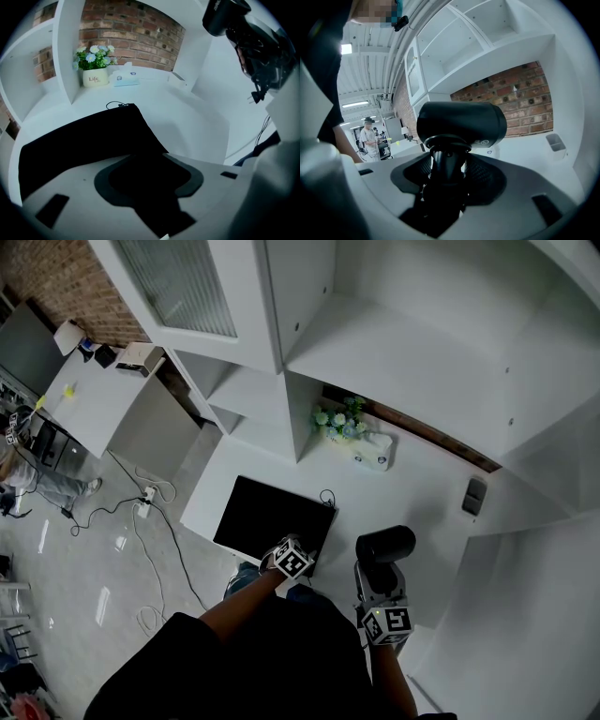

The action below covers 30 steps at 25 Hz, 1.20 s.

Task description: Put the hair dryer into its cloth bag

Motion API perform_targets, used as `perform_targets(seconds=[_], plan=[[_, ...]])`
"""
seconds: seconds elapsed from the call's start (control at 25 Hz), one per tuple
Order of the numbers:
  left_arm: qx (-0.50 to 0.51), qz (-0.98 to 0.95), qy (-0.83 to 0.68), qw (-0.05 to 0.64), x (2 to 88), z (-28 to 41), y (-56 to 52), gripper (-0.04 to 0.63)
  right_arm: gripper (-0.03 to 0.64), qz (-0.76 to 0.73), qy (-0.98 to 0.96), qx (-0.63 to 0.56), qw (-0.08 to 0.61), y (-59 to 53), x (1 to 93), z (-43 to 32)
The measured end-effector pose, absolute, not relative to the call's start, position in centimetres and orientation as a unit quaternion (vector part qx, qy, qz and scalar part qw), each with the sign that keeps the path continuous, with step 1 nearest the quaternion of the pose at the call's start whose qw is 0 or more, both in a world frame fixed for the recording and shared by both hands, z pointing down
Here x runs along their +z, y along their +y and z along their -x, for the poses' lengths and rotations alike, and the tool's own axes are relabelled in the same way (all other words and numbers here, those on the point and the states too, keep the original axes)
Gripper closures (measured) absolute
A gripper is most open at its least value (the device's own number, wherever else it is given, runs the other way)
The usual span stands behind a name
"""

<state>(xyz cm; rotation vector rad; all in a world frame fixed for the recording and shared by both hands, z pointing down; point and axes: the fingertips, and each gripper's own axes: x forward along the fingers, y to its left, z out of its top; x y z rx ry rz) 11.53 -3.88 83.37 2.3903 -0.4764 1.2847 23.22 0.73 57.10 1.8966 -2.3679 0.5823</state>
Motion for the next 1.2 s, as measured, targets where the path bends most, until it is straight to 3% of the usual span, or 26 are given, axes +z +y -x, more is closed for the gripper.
perform_targets(seconds=[0.16,0.32,0.44,1.2], plan=[[0.459,-0.85,-0.182,0.184,83.5,-11.5,-4.3,0.425,0.38,-0.62,-0.761,0.188,0.027,0.5,56.7,-23.9],[0.453,-0.847,-0.2,0.194,83.0,-10.8,-5.2,0.529,0.38,-0.624,-0.758,0.186,0.028,0.6,56.6,-24.1],[0.443,-0.85,-0.204,0.2,82.4,-10.9,-5.4,0.56,0.38,-0.623,-0.759,0.188,0.028,0.5,56.6,-24.3],[0.334,-0.875,-0.267,0.225,76.1,-8.6,-7.9,0.569,0.38,-0.575,-0.79,0.2,0.076,-0.1,61.5,-21.3]])
